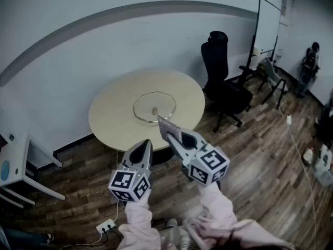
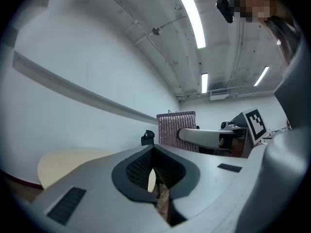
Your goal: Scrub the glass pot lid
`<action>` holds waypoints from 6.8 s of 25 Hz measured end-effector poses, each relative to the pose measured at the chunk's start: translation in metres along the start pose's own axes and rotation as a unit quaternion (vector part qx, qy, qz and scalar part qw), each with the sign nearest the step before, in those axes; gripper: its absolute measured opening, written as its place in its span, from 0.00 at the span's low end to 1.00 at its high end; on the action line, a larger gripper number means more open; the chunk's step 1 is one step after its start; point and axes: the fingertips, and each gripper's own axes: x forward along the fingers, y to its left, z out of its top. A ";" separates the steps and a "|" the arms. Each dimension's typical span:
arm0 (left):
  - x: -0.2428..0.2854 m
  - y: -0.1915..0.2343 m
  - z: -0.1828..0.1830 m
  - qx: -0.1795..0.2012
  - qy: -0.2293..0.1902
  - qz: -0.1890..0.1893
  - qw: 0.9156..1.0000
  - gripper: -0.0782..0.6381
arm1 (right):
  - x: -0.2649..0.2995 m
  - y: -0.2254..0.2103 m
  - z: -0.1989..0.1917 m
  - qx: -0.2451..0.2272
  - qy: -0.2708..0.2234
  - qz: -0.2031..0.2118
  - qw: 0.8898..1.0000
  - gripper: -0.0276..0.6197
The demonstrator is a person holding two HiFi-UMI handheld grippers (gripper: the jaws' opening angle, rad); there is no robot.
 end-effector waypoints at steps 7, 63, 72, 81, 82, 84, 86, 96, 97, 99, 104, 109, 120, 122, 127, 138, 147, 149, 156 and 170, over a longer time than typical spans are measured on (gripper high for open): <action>-0.001 -0.001 -0.001 0.000 0.002 0.001 1.000 0.10 | -0.002 0.001 0.002 -0.001 -0.001 -0.001 1.000 0.15; 0.120 0.122 -0.052 -0.040 0.056 -0.010 0.998 0.10 | 0.117 -0.115 -0.068 0.055 0.044 -0.048 0.996 0.16; 0.122 0.143 -0.059 -0.045 0.052 -0.012 0.998 0.10 | 0.135 -0.112 -0.080 0.066 0.047 -0.049 0.996 0.16; 0.132 0.154 -0.059 -0.059 0.047 -0.016 0.997 0.10 | 0.147 -0.120 -0.086 0.066 0.055 -0.049 0.995 0.16; 0.134 0.155 -0.060 -0.059 0.048 -0.016 0.997 0.10 | 0.148 -0.122 -0.087 0.064 0.054 -0.049 0.995 0.16; 0.139 0.157 -0.062 -0.061 0.051 -0.017 0.997 0.10 | 0.151 -0.126 -0.088 0.064 0.055 -0.050 0.995 0.16; 0.145 0.159 -0.065 -0.065 0.060 -0.021 0.996 0.10 | 0.155 -0.133 -0.089 0.068 0.055 -0.050 0.995 0.16; 0.194 0.189 -0.063 -0.068 0.069 -0.011 0.995 0.10 | 0.197 -0.182 -0.088 0.074 0.057 -0.040 0.995 0.16; 0.199 0.192 -0.064 -0.069 0.070 -0.009 0.995 0.10 | 0.201 -0.186 -0.088 0.074 0.059 -0.038 0.995 0.16; 0.207 0.197 -0.066 -0.070 0.072 -0.006 0.995 0.10 | 0.207 -0.195 -0.090 0.074 0.061 -0.036 0.995 0.16; 0.220 0.212 -0.070 -0.077 0.069 0.006 0.995 0.10 | 0.223 -0.213 -0.096 0.082 0.067 -0.028 0.994 0.16; 0.233 0.227 -0.069 -0.081 0.070 0.020 0.994 0.10 | 0.243 -0.223 -0.100 0.084 0.078 -0.012 0.993 0.16; 0.258 0.240 -0.073 -0.085 0.076 0.032 0.993 0.10 | 0.276 -0.242 -0.105 0.092 0.097 0.026 0.991 0.16; 0.262 0.243 -0.074 -0.088 0.080 0.033 0.992 0.10 | 0.282 -0.246 -0.107 0.094 0.101 0.031 0.990 0.16; 0.271 0.252 -0.081 -0.104 0.095 0.038 0.989 0.10 | 0.296 -0.252 -0.114 0.098 0.113 0.048 0.988 0.16; 0.261 0.279 -0.114 -0.160 0.124 0.077 0.976 0.11 | 0.313 -0.257 -0.127 0.098 0.131 0.076 0.984 0.16; 0.249 0.297 -0.147 -0.205 0.152 0.105 0.961 0.11 | 0.319 -0.262 -0.143 0.102 0.153 0.071 0.980 0.16; 0.246 0.300 -0.157 -0.219 0.160 0.111 0.956 0.11 | 0.318 -0.267 -0.146 0.108 0.154 0.065 0.980 0.16; 0.228 0.316 -0.197 -0.273 0.178 0.128 0.937 0.13 | 0.324 -0.276 -0.155 0.118 0.160 0.049 0.979 0.16; 0.220 0.340 -0.244 -0.380 0.175 0.130 0.899 0.25 | 0.344 -0.288 -0.170 0.104 0.183 0.026 0.977 0.16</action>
